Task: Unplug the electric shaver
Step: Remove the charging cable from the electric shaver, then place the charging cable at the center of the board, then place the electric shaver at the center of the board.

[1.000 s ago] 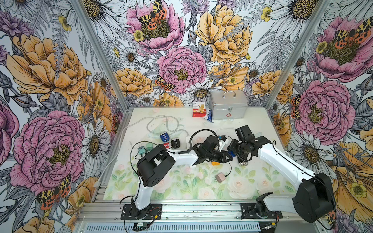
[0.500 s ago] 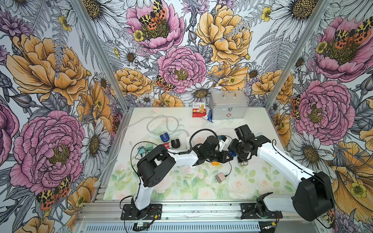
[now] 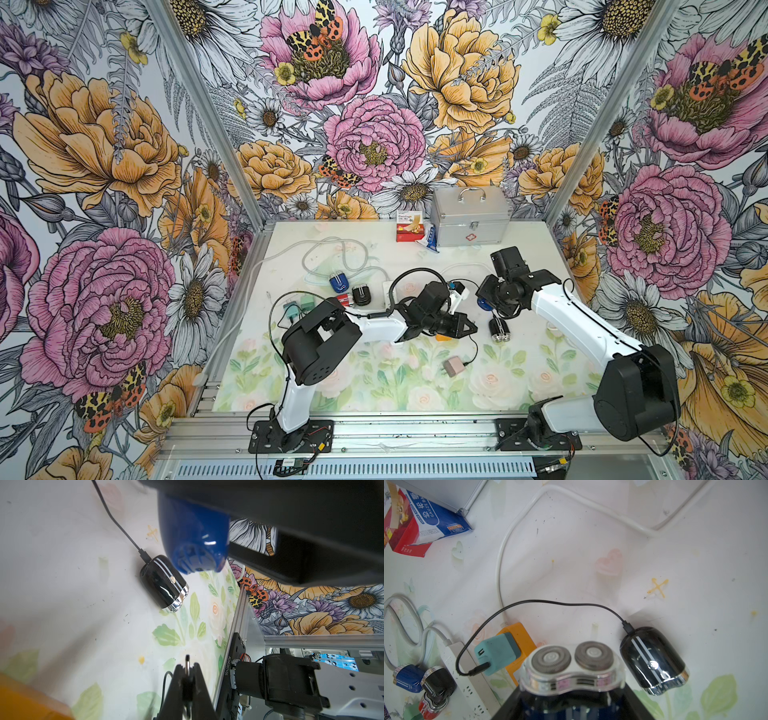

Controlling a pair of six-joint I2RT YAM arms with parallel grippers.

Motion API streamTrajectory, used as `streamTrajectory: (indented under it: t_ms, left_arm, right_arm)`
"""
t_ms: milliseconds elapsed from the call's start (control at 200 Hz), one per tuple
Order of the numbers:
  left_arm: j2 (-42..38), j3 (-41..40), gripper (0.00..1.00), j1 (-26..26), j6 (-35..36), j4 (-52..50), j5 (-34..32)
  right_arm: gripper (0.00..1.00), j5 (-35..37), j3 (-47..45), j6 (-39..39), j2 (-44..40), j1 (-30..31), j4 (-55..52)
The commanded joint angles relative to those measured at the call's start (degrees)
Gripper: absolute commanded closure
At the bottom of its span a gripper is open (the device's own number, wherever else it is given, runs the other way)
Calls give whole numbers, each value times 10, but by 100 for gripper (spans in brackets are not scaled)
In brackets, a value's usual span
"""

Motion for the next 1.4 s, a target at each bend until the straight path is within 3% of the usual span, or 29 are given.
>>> streamTrajectory:
  t_ms: [0,225,480,610,876,1091,1396]
  left_arm:
    - [20,28,100,7,8,-12,11]
    - [68,73,94,14,15,-63,-4]
    - [72,107,69,16,41,-143,-51]
    - [60,122,48,16,56,-182,-75]
    - [-20,126,28,29,75,-248,-165]
    - [-118,88,22,114,76,-256,-201]
    - [-258,13,18,307,99,-296,-187]
  right_arm:
    - [75,14,24,-8,18,-3,14]
    - [75,15,50,-43,27,-19,13]
    - [75,8,68,-84,28,-30,12]
    - [76,-2,85,-112,33,-31,10]
    - [77,-49,137,-133,59,-21,8]
    - [76,-43,240,-151,137,28,-3]
    - [76,-43,494,-157,345,151,-54]
